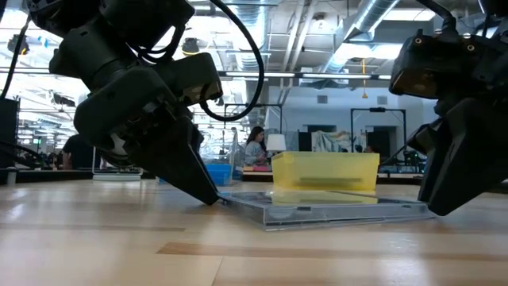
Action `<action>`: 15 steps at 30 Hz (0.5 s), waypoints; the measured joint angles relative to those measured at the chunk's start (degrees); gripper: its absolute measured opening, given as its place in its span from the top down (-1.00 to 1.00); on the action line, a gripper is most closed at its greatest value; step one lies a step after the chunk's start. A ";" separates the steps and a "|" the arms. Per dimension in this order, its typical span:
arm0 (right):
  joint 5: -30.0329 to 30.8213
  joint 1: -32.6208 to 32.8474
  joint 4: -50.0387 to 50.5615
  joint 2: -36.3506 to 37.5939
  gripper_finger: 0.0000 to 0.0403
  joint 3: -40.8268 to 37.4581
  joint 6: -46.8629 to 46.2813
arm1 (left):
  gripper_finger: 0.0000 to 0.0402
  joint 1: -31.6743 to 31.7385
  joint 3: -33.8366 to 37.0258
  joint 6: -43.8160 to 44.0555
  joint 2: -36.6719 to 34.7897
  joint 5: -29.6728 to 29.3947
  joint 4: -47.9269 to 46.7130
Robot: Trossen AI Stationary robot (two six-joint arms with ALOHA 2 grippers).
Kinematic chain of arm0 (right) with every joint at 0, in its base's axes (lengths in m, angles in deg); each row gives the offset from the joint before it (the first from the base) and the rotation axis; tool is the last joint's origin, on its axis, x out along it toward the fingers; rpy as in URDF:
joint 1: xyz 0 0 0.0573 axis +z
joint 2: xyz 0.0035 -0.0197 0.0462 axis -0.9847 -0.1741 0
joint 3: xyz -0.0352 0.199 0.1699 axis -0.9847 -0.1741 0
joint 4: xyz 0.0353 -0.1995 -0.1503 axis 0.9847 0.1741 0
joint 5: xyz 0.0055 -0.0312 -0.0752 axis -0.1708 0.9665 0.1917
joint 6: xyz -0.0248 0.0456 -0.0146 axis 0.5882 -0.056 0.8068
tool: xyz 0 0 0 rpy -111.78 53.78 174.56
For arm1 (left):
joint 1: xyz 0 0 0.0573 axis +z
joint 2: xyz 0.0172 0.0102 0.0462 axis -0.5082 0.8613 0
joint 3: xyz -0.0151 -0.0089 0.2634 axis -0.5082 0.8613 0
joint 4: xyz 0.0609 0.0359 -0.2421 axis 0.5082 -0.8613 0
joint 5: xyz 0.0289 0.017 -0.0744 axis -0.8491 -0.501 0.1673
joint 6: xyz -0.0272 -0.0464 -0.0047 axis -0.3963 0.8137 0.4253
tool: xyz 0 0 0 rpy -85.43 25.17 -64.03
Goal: Pick & place jewel cases by type
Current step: Put the black CD case into the yellow bin
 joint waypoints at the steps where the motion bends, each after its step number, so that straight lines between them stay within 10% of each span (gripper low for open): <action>1: -0.12 0.00 0.02 0.13 0.59 0.13 0.31 | 0.58 0.00 -0.01 0.00 0.00 0.00 -0.04; 15: -5.17 -0.13 -1.24 0.80 0.61 0.71 -0.70 | 0.59 0.00 -0.07 0.00 -0.02 0.28 -0.68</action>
